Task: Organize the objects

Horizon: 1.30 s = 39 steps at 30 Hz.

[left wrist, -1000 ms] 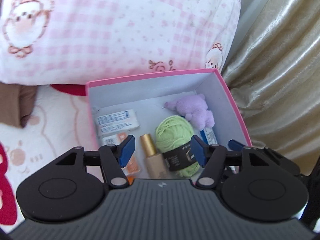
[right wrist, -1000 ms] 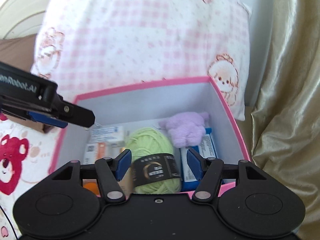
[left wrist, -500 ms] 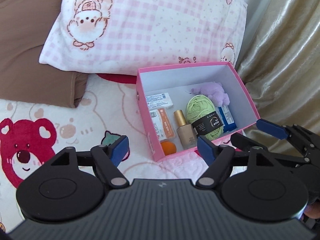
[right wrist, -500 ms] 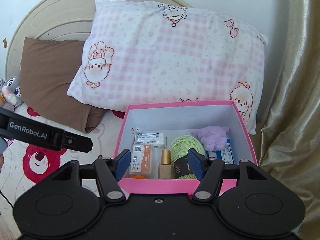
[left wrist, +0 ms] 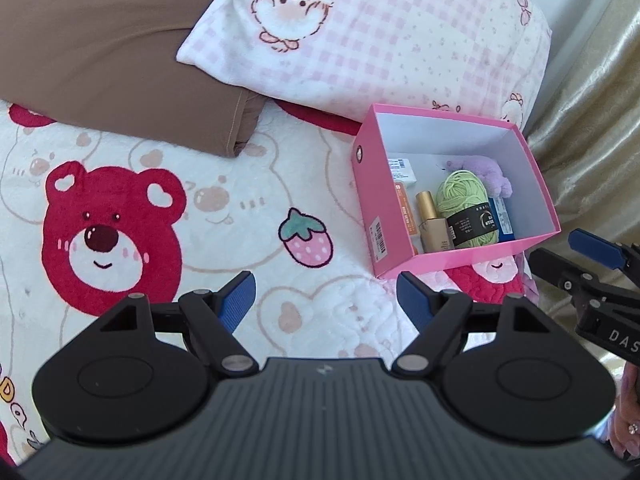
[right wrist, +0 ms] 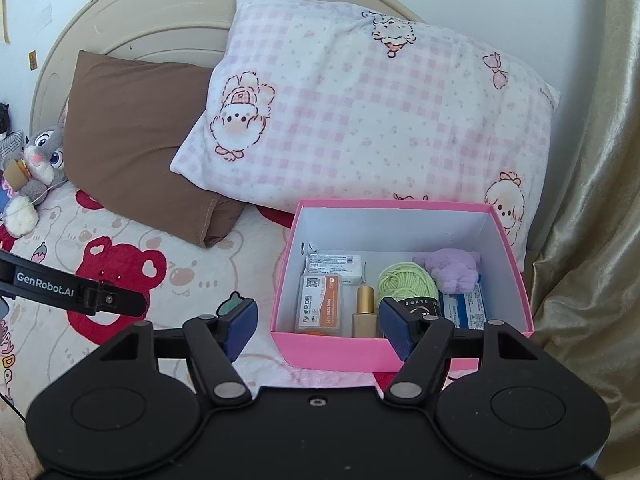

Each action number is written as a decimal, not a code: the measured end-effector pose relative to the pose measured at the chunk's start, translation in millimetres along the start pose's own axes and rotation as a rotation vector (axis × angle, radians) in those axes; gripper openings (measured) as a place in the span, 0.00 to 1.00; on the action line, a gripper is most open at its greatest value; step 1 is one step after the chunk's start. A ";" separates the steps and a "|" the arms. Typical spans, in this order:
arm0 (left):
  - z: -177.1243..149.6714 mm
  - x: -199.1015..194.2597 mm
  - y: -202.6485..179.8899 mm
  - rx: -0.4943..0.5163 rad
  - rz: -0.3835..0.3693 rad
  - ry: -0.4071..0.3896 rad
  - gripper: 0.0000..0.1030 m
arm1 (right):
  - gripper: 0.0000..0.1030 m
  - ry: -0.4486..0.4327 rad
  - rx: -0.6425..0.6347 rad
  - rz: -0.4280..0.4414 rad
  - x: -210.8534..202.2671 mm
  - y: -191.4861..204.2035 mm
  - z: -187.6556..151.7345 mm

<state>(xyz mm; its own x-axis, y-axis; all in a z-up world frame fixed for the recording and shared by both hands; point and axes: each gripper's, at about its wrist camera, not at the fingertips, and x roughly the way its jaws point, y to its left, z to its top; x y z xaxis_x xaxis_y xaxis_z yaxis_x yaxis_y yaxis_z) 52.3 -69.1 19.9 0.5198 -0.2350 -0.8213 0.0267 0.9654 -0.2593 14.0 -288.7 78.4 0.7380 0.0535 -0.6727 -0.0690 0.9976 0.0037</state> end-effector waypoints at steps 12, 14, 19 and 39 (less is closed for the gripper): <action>-17.2 4.1 30.7 -0.040 0.089 0.000 0.82 | 0.85 0.073 0.032 -0.019 20.2 17.7 -14.5; -17.3 4.2 35.8 -0.040 0.095 -0.007 0.87 | 0.85 0.086 0.036 -0.023 23.0 19.3 -16.0; -17.1 2.6 43.8 -0.030 0.147 -0.024 0.93 | 0.85 0.108 0.049 -0.017 25.9 23.7 -14.7; -29.9 -30.6 54.5 0.039 0.164 -0.029 0.97 | 0.90 0.168 0.072 -0.059 25.4 37.3 -19.6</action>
<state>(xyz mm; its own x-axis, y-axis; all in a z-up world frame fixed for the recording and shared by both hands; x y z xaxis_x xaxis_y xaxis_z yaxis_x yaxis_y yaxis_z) 12.3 -12.7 15.7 0.5445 -0.0710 -0.8357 -0.0278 0.9943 -0.1027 17.1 -251.0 46.9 0.6162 -0.0073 -0.7876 0.0236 0.9997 0.0091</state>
